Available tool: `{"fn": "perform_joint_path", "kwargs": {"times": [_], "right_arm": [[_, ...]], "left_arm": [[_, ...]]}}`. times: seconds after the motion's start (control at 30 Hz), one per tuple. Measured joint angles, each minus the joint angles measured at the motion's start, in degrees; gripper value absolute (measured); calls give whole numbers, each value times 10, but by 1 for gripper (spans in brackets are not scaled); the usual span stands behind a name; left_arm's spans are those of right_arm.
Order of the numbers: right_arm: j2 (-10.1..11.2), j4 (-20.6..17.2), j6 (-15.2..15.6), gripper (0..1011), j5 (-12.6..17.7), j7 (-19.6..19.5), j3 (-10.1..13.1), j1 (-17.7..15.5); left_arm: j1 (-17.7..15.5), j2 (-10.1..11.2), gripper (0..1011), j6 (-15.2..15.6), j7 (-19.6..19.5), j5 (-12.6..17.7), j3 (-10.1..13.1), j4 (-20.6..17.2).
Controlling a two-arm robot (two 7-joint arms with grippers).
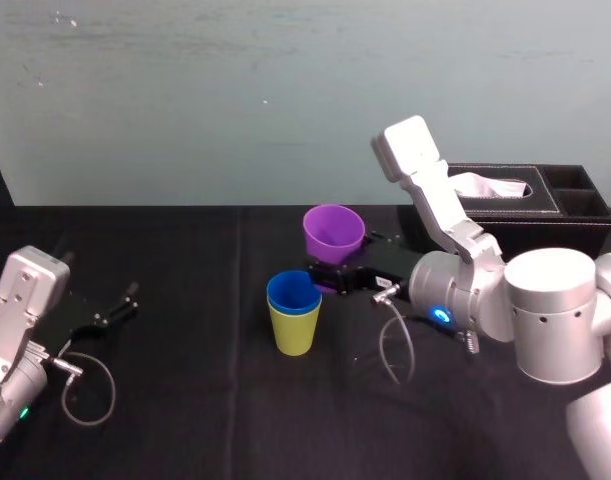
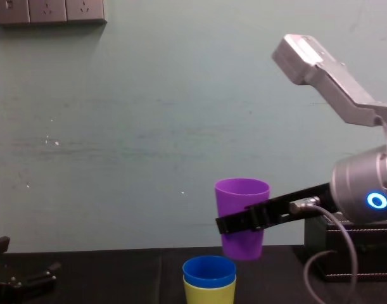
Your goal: Stack the three plastic cups sequentially using one hand.
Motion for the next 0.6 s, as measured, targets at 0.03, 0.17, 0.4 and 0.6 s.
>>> {"fn": "perform_joint_path", "kwargs": {"times": [0.03,0.17,0.4,0.6], "right_arm": [[-1,2,0,712,0,0,-2,2],[-5,13,0,712,0,0,-11,12],[-10,25,-3,712,1,-1,-20,22],[-13,29,-5,712,4,-4,-24,25]], "left_arm": [[0,0,1000,0,0,0,0,0],[0,0,1000,0,0,0,0,0],[0,0,1000,0,0,0,0,0],[0,0,1000,0,0,0,0,0]]}}
